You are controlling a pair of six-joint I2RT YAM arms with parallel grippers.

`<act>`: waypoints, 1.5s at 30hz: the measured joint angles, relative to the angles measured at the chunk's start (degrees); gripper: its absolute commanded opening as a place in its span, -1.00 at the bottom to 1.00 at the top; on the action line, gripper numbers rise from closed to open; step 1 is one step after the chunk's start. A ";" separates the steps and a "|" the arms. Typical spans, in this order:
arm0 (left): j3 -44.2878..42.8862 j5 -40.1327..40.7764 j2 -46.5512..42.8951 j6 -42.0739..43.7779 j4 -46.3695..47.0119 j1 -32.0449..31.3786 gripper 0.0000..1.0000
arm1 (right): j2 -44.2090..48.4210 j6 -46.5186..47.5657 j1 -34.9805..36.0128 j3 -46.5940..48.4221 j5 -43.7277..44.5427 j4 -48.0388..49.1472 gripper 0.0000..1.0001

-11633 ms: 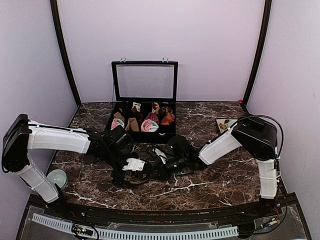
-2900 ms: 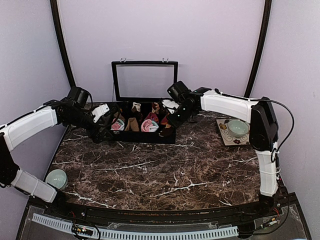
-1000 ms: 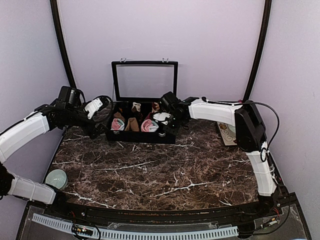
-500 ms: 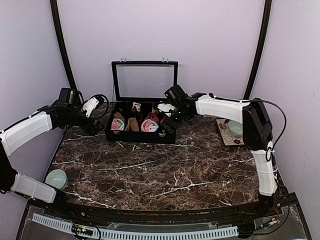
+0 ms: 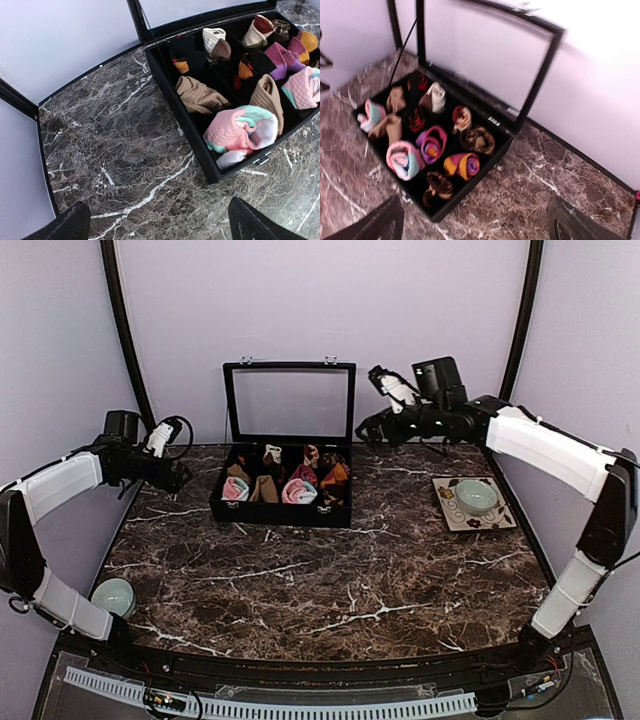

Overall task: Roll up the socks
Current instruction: Place the sock in the storage box, then reset both arms

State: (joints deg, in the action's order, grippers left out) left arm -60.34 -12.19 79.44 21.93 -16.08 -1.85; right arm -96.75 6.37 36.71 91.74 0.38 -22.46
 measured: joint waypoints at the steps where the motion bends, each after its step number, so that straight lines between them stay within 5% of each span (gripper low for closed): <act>1: 0.00 -0.44 0.76 -0.76 0.70 0.63 0.98 | 3.63 -2.54 -2.19 -5.03 -0.61 2.89 0.99; 8: 9.64 -3.28 4.02 -6.10 15.06 3.10 0.98 | 29.75 -17.53 -19.61 -47.34 8.33 23.08 1.00; 15: 23.91 -7.58 6.84 -10.43 34.14 4.31 0.98 | 43.63 -23.58 -22.18 -76.22 28.68 40.37 0.99; 23: 34.27 -9.31 6.84 -12.09 56.24 5.25 0.98 | 39.23 -22.36 -25.68 -77.66 38.69 49.88 0.99; 30: 48.68 -7.85 10.36 -13.73 85.00 5.46 0.98 | 28.70 -17.09 -27.76 -84.41 36.15 71.21 0.99; 39: 46.34 -5.01 10.84 -15.21 88.85 5.49 0.98 | 12.39 -8.61 -32.79 -82.90 19.58 92.39 0.99; 45: 46.31 -4.02 10.86 -15.56 88.85 5.49 0.98 | 9.07 -8.13 -34.71 -81.29 14.56 94.95 0.99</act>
State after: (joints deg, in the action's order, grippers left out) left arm -14.02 -16.21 90.30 6.37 72.77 3.64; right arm -87.68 -1.76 2.00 10.46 14.94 72.49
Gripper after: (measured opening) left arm 0.989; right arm 0.995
